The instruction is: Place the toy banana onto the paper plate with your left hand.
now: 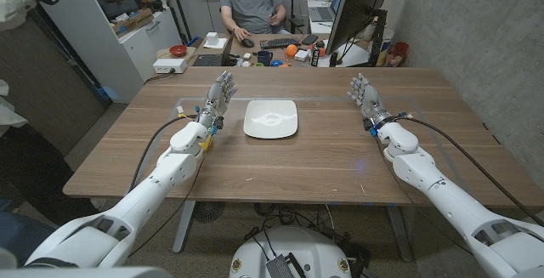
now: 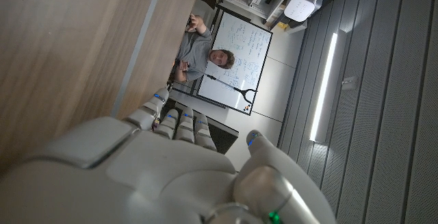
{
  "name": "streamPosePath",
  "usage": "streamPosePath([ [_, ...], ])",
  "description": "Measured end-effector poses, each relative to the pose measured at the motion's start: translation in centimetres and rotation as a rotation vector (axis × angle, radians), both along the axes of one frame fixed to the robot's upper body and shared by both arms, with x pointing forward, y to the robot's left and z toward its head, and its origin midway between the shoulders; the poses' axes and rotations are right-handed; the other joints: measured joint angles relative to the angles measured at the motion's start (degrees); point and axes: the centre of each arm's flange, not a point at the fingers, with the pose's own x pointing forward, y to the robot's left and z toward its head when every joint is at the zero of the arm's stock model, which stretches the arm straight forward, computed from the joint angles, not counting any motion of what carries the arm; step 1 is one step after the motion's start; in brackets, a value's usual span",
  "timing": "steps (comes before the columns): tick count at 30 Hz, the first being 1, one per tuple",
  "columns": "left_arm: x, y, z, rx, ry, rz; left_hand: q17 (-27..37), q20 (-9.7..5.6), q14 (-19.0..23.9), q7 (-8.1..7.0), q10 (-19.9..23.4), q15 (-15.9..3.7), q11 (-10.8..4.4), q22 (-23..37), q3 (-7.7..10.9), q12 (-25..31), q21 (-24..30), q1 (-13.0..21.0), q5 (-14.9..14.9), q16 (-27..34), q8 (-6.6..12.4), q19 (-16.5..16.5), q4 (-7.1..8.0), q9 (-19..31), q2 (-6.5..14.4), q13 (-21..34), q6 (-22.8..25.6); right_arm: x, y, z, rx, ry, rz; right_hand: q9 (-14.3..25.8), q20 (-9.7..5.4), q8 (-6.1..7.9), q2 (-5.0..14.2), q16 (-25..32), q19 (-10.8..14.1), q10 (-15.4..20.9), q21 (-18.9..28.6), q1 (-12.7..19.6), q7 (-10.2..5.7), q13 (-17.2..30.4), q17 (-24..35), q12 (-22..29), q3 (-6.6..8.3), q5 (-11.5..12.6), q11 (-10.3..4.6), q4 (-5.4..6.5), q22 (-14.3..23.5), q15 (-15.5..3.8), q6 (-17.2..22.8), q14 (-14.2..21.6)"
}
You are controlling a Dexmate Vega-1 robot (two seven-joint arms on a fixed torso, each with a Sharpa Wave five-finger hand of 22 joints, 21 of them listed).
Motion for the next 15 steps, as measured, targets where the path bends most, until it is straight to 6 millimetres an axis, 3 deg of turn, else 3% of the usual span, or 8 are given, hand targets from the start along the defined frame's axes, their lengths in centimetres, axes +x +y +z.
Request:
streamPosePath([
  [8,1.1,0.2,-0.5,0.034,0.009,0.009,0.0,0.47,-0.34,-0.32,-0.07,0.47,0.08,-0.05,0.46,0.0,0.0,0.0,0.0,0.0,0.0,-0.35,-0.45,0.0,0.0,0.25,-0.31,0.8,-1.0,0.1,-0.02,0.005,-0.052,0.0,0.0,0.0,0.0,0.0,-0.01,0.0,0.0,0.0,0.0,0.0,0.0,0.0,0.0,0.0,0.0,0.0,0.0,0.0,0.0,0.0],
  [15,0.2,0.2,0.1,0.109,-0.032,0.094,-0.17,4.04,-0.23,-1.57,-0.09,2.19,0.74,-0.17,1.74,0.66,0.67,1.24,-0.56,0.66,0.23,2.63,-1.74,0.17,0.88,0.25,-0.26,1.2,-1.5,0.0,-0.023,0.008,-0.061,-0.01,0.0,0.0,0.0,0.0,-0.01,0.0,0.0,0.0,-0.01,0.0,-0.01,0.0,0.0,0.0,0.0,0.0,-0.01,0.0,0.0,0.01],
])
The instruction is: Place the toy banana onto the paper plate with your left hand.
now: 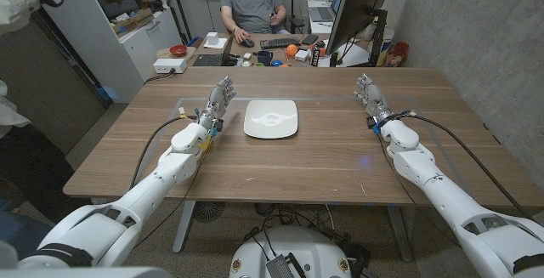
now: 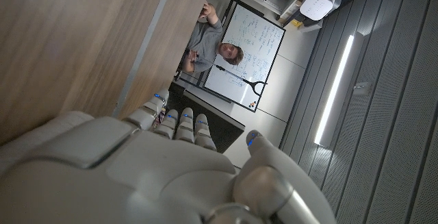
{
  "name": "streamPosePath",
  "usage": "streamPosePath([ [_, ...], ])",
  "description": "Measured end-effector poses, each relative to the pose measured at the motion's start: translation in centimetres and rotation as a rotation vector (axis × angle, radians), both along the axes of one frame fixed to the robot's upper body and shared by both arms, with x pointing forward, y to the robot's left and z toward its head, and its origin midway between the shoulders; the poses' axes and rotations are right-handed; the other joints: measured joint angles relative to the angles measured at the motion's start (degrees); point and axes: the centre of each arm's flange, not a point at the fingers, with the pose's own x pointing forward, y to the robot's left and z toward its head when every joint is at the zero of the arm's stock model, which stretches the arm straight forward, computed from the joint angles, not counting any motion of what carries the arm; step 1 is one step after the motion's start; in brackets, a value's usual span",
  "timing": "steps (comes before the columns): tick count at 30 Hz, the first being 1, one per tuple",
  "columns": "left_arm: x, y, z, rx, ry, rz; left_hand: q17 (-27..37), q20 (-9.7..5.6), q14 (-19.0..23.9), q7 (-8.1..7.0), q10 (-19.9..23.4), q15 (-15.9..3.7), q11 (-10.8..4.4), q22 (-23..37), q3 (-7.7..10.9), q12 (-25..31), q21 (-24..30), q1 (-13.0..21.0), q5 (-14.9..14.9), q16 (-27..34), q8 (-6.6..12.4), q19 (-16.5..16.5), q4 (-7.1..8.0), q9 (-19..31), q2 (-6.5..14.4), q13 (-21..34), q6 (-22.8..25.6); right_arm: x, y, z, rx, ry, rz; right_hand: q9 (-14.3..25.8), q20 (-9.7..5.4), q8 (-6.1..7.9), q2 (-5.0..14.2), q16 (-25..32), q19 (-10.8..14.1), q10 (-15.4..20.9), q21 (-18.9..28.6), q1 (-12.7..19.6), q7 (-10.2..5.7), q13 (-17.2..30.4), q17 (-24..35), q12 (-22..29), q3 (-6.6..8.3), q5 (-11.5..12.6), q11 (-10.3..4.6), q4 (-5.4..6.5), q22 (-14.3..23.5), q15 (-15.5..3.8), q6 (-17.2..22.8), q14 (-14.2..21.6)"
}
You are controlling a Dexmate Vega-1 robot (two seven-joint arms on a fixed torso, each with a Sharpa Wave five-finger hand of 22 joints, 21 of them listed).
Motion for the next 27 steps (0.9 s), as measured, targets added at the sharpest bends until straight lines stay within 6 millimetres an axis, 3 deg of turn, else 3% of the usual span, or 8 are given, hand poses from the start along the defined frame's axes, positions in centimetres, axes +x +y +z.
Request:
streamPosePath([
  [8,-2.4,-0.8,1.3,0.095,-0.081,0.066,0.0,0.69,0.0,-1.21,0.0,-0.01,0.0,0.0,0.47,0.0,0.0,0.66,-0.39,0.0,0.41,0.69,-0.47,-0.04,0.23,0.0,-0.02,0.3,-0.3,-0.3,-0.005,0.006,0.004,-0.01,0.0,0.0,0.0,0.0,0.0,0.0,0.0,0.0,0.01,0.0,0.0,0.0,0.0,0.0,0.0,0.0,0.0,0.0,-0.01,0.0],
  [14,-3.8,-1.2,1.7,0.151,-0.125,0.115,0.01,2.35,0.19,-1.95,-0.02,0.19,0.02,-0.27,0.91,0.39,0.41,1.71,-0.96,0.0,0.4,2.35,-1.76,0.09,0.69,-0.01,0.5,0.2,-0.5,-0.6,0.001,0.009,0.007,-0.01,0.0,0.0,0.0,0.0,0.0,0.0,0.0,0.0,0.2,-0.01,-0.01,0.0,0.0,0.0,0.0,0.0,-0.01,0.0,-0.2,0.0],
  [24,-6.4,-1.5,2.7,0.242,-0.228,0.202,0.01,2.72,0.19,-2.34,-0.31,0.19,0.3,-0.26,1.16,0.39,0.41,2.53,-1.39,0.0,0.4,2.73,-2.47,0.08,0.92,-0.01,0.89,0.2,-0.5,-0.7,0.005,0.009,0.012,-0.01,0.0,0.0,0.0,0.0,-0.01,0.0,0.0,0.0,0.2,-0.01,-0.01,0.0,0.0,0.0,0.0,0.0,-0.01,0.0,-0.2,0.01],
  [27,-7.2,-1.4,2.9,0.272,-0.26,0.231,0.01,2.73,0.19,-2.74,-0.3,0.19,0.31,-0.26,1.17,0.39,0.41,3.15,-1.79,0.0,0.4,2.73,-3.59,0.08,1.37,-0.01,1.3,0.2,-0.4,-0.7,0.005,0.008,0.013,-0.01,0.0,0.0,0.0,0.0,-0.01,0.0,0.0,0.0,0.2,-0.01,-0.01,0.0,0.0,0.0,0.0,-0.01,-0.01,0.0,-0.2,0.01],
])
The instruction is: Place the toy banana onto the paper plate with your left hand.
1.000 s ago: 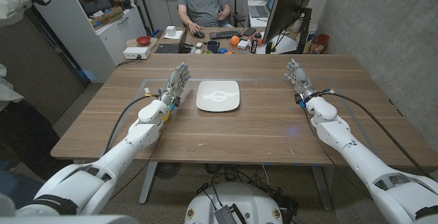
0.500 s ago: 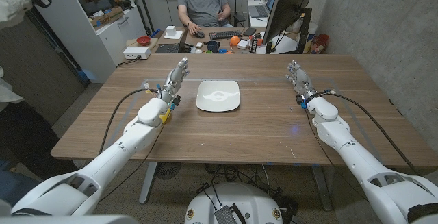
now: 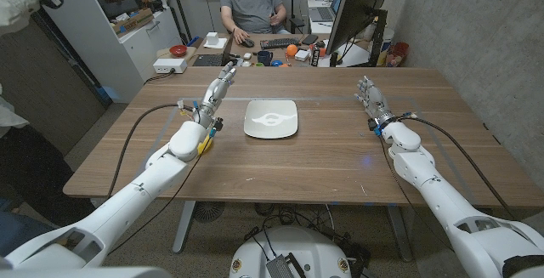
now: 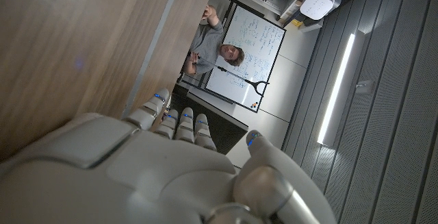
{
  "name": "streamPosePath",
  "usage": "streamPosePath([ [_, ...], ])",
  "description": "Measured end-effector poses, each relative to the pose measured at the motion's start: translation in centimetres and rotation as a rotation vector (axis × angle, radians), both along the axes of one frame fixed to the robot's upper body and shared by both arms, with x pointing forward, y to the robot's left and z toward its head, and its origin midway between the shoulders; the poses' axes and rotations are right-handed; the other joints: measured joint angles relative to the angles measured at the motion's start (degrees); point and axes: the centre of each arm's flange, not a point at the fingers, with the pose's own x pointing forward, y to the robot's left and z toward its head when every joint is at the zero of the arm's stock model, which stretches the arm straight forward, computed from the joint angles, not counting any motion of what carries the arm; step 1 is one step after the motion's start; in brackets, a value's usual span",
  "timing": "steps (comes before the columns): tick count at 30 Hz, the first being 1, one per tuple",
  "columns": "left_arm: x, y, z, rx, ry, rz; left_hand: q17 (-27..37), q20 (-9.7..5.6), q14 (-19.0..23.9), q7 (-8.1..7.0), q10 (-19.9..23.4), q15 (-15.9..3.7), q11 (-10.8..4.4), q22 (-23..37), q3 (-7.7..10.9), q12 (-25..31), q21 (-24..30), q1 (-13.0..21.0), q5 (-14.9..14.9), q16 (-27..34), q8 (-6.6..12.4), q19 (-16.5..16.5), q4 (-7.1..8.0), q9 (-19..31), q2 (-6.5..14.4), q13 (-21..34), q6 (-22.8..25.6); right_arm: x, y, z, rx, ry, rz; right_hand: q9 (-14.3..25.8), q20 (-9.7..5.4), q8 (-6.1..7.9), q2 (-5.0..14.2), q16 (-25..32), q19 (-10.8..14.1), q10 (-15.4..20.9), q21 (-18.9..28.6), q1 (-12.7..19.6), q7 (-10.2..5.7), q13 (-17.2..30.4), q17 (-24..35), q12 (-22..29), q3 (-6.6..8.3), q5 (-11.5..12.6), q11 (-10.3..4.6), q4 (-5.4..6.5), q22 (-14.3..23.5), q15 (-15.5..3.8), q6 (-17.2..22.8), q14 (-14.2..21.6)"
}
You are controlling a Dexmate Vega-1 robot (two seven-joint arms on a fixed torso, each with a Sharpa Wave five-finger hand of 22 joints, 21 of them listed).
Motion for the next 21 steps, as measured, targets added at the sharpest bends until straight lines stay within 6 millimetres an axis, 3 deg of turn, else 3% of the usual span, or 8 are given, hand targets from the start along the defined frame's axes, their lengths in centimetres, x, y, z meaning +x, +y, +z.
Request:
streamPosePath([
  [8,-2.3,0.4,0.6,0.054,-0.077,0.043,0.0,-0.46,1.68,-0.4,2.25,0.19,0.37,0.0,-0.02,0.45,0.0,2.46,-1.09,0.0,0.22,1.1,-3.16,0.0,-2.0,0.03,1.47,0.1,0.3,0.0,-0.009,0.003,-0.002,0.0,0.0,0.0,0.0,0.0,0.0,0.0,0.0,0.0,0.0,0.0,0.0,0.0,0.0,0.0,0.0,0.0,0.0,0.0,0.0,0.0],
  [13,-4.0,0.6,0.9,0.107,-0.145,0.093,0.01,-0.64,1.84,-0.49,2.87,0.19,0.41,0.0,-0.09,0.45,0.0,3.24,-1.73,0.0,0.22,1.24,-4.34,0.0,-2.79,0.27,1.56,0.2,0.7,0.3,-0.011,-0.001,0.002,0.0,0.0,0.0,0.0,0.0,0.0,0.0,0.0,0.0,0.0,0.0,0.0,0.0,0.0,0.0,0.0,0.0,0.0,0.0,0.0,0.0],
  [21,-6.5,0.9,1.7,0.204,-0.247,0.196,0.15,-0.84,1.71,-0.5,2.54,0.33,0.49,0.01,-1.35,0.17,-0.8,4.54,-2.62,-0.15,-0.24,1.44,-6.72,-0.01,-5.92,0.27,0.29,0.3,1.3,0.6,-0.014,-0.004,0.008,0.0,0.0,0.0,0.0,0.0,0.0,0.0,0.0,0.0,0.0,-0.01,0.0,0.0,0.0,0.0,0.0,0.0,0.0,0.0,0.0,0.0],
])
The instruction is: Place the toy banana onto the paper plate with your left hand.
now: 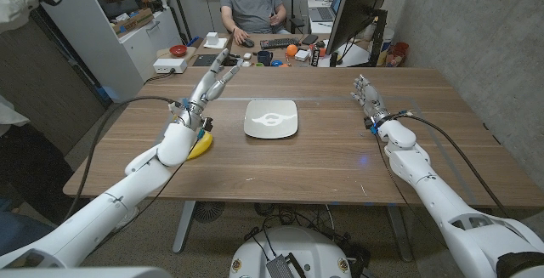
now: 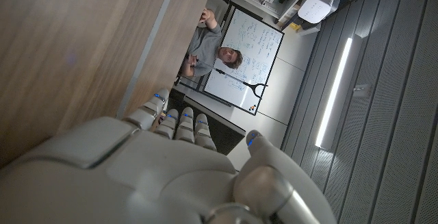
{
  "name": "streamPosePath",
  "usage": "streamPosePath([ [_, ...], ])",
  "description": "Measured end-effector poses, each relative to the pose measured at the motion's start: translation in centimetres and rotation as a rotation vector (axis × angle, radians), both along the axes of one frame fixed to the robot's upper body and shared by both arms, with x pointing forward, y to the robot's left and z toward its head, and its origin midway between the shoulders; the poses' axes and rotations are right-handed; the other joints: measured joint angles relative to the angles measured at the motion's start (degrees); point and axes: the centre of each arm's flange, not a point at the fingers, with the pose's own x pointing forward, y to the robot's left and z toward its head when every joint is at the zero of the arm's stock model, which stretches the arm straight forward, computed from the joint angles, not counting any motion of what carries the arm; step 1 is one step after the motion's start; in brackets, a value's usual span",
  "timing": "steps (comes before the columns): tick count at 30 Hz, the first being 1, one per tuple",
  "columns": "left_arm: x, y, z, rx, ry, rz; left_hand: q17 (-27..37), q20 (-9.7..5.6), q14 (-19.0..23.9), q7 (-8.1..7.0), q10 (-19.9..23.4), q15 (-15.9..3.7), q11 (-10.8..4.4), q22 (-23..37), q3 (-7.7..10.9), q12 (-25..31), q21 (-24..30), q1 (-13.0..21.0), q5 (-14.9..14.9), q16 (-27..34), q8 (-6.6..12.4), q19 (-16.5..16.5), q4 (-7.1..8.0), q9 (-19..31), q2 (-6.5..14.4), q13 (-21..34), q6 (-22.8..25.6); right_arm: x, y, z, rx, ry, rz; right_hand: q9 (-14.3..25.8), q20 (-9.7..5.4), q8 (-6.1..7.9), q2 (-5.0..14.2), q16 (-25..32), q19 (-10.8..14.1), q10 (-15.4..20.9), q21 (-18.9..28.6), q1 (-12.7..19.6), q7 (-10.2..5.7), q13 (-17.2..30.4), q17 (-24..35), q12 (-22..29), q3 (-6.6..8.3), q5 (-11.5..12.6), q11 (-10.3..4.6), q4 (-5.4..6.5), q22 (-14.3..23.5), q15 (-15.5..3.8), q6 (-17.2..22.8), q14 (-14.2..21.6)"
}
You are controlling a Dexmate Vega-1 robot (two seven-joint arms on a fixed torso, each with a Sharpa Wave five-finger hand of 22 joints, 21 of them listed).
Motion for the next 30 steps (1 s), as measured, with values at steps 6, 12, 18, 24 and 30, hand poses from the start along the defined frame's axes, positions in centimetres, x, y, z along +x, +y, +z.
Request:
streamPosePath([
  [6,-1.3,0.4,0.4,0.034,-0.033,0.05,0.0,0.33,-0.65,0.94,-1.44,0.2,-0.22,0.0,-0.16,-0.55,-0.53,0.65,-0.41,-0.19,-0.22,-0.33,-1.11,0.28,-0.66,0.23,-1.57,0.0,0.3,0.2,-0.004,-0.004,0.003,0.0,0.0,0.0,0.0,0.0,0.0,0.0,0.0,0.0,0.0,0.0,0.0,0.0,0.0,0.0,0.0,0.0,0.0,0.0,0.0,0.0],
  [12,-2.9,0.6,1.0,0.085,-0.05,0.091,0.37,0.24,-1.29,2.48,-2.5,0.5,0.96,0.08,-0.16,-0.84,-1.46,1.3,-0.41,-0.19,-0.22,-2.1,-2.2,0.28,-1.3,0.44,-1.62,0.0,0.5,0.4,-0.008,-0.008,0.005,-0.01,0.0,0.0,0.0,0.0,0.0,0.0,0.0,0.0,0.0,0.0,0.0,0.0,0.0,0.22,0.0,0.0,0.0,0.0,0.0,0.0],
  [18,-4.7,0.2,1.1,0.178,-0.073,0.162,1.3,-0.39,-1.87,3.53,-2.4,2.09,2.84,0.42,-0.3,-0.85,-2.21,1.41,-0.42,-0.18,-0.22,-4.15,-2.86,0.28,-1.41,1.04,-1.63,-0.1,0.6,0.5,-0.009,-0.011,0.006,-0.01,-0.21,0.0,0.0,0.0,0.21,0.0,0.0,0.0,0.0,0.0,0.0,0.0,0.0,0.22,0.0,0.0,-0.01,0.0,0.0,0.0],
  [24,-6.6,0.0,1.2,0.274,-0.065,0.223,1.59,0.64,-1.82,3.7,-2.44,3.06,2.88,0.68,-0.47,-1.33,-3.09,1.41,-0.42,-0.63,-0.22,-6.78,-3.47,0.28,-1.41,1.06,-1.63,-0.1,0.7,0.6,-0.009,-0.014,0.008,-0.01,-0.21,0.0,0.0,0.0,0.21,0.0,0.0,0.0,0.0,0.0,0.0,0.0,0.0,0.2,0.0,0.0,0.0,0.0,0.0,0.0],
  [30,-8.6,0.3,0.9,0.343,-0.039,0.269,1.85,2.21,-1.98,3.06,-2.43,4.02,3.5,0.68,-1.0,-1.9,-3.49,1.15,-0.41,-0.63,-0.44,-8.37,-3.76,0.27,-1.67,1.06,-1.62,-0.3,0.6,0.6,-0.011,-0.017,0.008,-0.01,-0.21,0.0,0.0,0.0,0.21,0.0,0.0,0.0,0.0,0.0,0.0,0.0,0.0,0.19,0.0,0.0,0.0,0.0,0.0,0.0],
])
